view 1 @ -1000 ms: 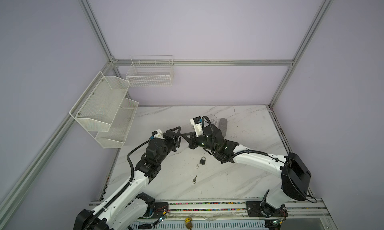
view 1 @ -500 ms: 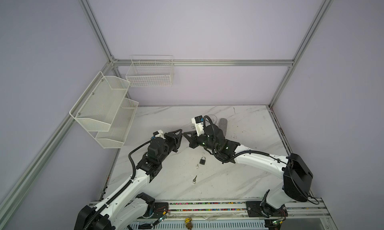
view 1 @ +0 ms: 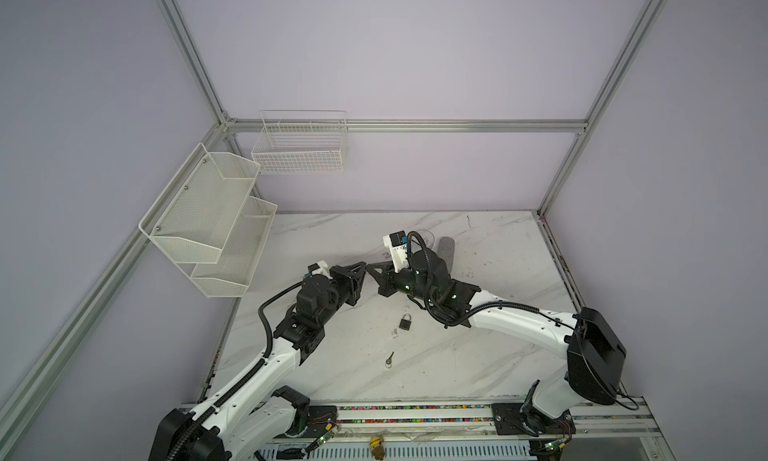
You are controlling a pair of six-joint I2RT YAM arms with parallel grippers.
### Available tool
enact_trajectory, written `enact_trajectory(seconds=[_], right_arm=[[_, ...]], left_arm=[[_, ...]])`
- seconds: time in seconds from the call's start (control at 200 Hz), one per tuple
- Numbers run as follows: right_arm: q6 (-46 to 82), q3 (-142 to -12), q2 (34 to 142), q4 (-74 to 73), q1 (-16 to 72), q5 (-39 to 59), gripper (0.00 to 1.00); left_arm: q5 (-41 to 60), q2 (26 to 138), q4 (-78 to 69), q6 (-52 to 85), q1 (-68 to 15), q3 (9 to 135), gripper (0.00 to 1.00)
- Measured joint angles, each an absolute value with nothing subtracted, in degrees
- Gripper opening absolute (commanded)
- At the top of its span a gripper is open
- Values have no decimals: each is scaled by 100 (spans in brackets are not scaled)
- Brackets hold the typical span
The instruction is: Unlock with the key
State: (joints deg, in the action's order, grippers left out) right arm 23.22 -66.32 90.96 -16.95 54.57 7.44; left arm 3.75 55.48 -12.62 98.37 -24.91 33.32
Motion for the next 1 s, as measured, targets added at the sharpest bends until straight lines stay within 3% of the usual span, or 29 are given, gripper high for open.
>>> enact_trajectory(seconds=[0.26, 0.42, 0.545, 0.69, 1.0], right_arm=[[2265, -6632, 9096, -1697, 5457, 727, 0], [2241, -6632, 9096, -1695, 5457, 709, 0], [2270, -6632, 9096, -1691, 5457, 685, 26], [2246, -6617, 9056, -1673, 5452, 676, 45], [2893, -6383, 8648, -1603, 4567, 2062, 47]], left_arm=[[384, 5548, -1262, 9839, -2491, 3332, 0], [384, 5548, -1262, 9839, -2491, 3332, 0], [384, 5551, -1269, 9797, -2491, 3332, 0], [384, 5588, -1286, 9483, -2491, 3332, 0], [532, 5922, -1304, 7594, -2475, 3343, 0]])
